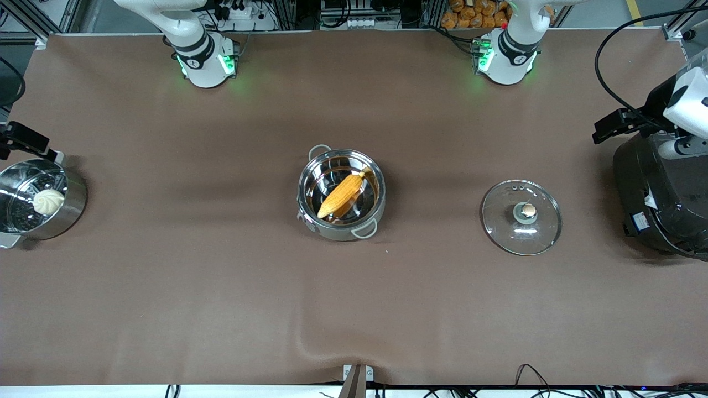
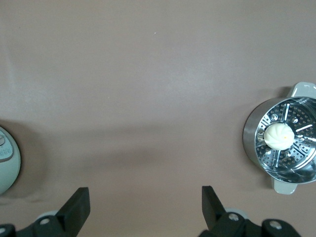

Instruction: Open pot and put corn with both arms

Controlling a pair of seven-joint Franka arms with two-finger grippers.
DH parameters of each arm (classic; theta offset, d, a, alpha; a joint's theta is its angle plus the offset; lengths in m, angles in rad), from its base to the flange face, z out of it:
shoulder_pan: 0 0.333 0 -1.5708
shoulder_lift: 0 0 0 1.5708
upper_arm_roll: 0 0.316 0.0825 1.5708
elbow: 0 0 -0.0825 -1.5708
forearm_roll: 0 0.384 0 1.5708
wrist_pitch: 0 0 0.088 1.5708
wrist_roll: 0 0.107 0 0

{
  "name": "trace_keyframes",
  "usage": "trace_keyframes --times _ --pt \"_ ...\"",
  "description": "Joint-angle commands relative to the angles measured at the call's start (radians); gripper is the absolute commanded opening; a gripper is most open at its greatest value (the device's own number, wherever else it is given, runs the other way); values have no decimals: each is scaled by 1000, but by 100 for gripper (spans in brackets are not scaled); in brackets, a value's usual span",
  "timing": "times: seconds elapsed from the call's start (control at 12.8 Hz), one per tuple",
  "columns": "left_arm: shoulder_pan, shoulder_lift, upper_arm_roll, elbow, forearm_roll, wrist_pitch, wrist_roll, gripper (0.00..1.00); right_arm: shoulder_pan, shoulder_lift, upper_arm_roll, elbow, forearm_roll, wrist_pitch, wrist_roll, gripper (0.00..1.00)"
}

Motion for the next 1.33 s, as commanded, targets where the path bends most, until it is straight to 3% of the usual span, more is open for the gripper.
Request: trace_keyframes --times 0.0,0.55,1.25 --pt "9 -16 -2 14 10 -14 37 100 5 -38 14 -44 -23 19 1 100" --pt "5 66 4 147 11 -15 99 100 8 -35 17 -42 -58 25 4 100" --pt "-6 70 -45 148 56 -38 97 100 39 -36 17 -44 -53 14 7 100"
